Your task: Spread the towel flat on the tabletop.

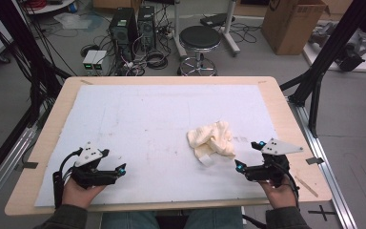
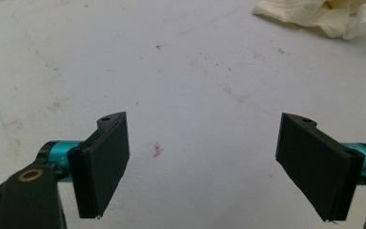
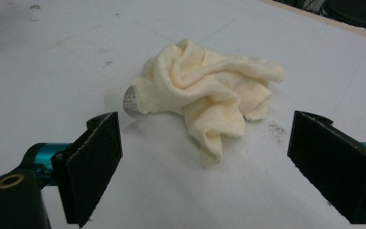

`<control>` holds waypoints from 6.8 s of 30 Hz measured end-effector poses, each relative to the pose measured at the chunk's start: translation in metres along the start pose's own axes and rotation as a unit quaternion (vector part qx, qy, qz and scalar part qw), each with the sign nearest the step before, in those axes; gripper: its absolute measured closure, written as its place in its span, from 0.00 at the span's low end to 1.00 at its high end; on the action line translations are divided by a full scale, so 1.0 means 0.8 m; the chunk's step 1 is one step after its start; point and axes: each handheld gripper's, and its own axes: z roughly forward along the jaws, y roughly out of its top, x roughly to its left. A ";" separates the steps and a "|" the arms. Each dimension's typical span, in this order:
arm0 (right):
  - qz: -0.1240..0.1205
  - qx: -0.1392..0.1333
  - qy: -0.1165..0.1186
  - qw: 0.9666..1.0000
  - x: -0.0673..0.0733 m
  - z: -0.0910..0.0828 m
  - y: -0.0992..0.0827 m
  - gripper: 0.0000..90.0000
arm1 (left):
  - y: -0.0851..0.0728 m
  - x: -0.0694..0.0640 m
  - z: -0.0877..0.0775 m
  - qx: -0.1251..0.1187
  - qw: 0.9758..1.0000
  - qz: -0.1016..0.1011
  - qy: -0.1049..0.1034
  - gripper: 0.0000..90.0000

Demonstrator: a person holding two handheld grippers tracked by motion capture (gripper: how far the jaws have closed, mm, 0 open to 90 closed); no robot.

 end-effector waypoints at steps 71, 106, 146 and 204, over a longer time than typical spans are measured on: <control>0.037 0.153 0.056 0.986 -0.024 0.177 0.045 0.85 | -0.003 0.004 0.003 0.006 1.000 -0.003 0.001 0.22; 0.046 0.075 0.101 0.991 0.007 0.133 0.106 0.86 | -0.003 0.006 0.002 0.002 1.000 -0.004 0.003 0.22; 0.046 0.134 0.106 0.984 0.054 0.249 0.141 0.85 | -0.001 0.005 0.007 0.003 1.000 0.002 -0.005 0.22; -0.010 0.083 0.156 0.984 0.063 0.159 0.046 0.74 | 0.069 -0.086 0.162 0.048 0.988 0.053 -0.139 0.59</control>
